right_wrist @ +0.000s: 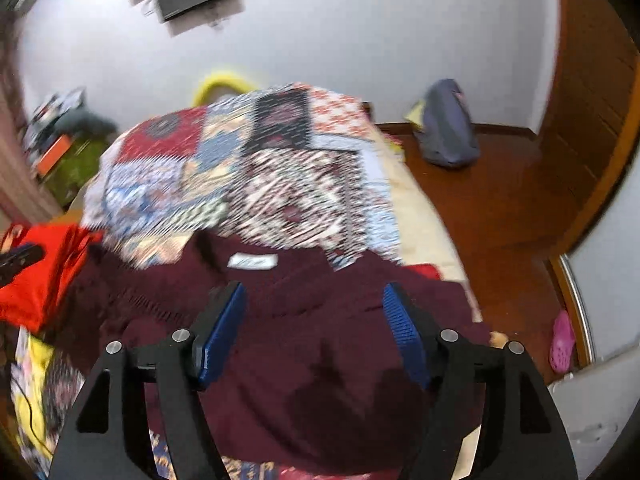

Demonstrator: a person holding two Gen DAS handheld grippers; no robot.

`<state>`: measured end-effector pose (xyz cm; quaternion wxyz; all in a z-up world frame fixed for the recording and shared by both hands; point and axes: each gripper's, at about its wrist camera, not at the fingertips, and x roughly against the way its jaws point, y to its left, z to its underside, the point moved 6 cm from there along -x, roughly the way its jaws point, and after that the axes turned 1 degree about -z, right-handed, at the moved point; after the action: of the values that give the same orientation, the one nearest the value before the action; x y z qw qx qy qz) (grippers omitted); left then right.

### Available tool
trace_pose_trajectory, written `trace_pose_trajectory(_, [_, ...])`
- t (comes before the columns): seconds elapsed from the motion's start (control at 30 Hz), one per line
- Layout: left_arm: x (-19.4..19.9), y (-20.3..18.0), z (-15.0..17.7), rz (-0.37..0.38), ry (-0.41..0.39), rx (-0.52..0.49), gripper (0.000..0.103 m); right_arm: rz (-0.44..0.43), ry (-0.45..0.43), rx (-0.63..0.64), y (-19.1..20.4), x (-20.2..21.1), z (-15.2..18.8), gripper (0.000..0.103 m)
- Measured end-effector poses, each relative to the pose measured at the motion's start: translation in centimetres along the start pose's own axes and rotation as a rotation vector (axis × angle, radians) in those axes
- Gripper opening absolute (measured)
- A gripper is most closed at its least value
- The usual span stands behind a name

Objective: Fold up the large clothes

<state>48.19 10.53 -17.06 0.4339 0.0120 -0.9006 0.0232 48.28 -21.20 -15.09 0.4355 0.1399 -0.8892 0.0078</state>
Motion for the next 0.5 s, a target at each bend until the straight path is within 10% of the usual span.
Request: trace_pose_trajectory(0.5, [-7.4,-8.2,11.1,0.053,0.181,-0.229,0.064,-0.047,0.196,0.166,5.6,-8.3,10.5,0.070])
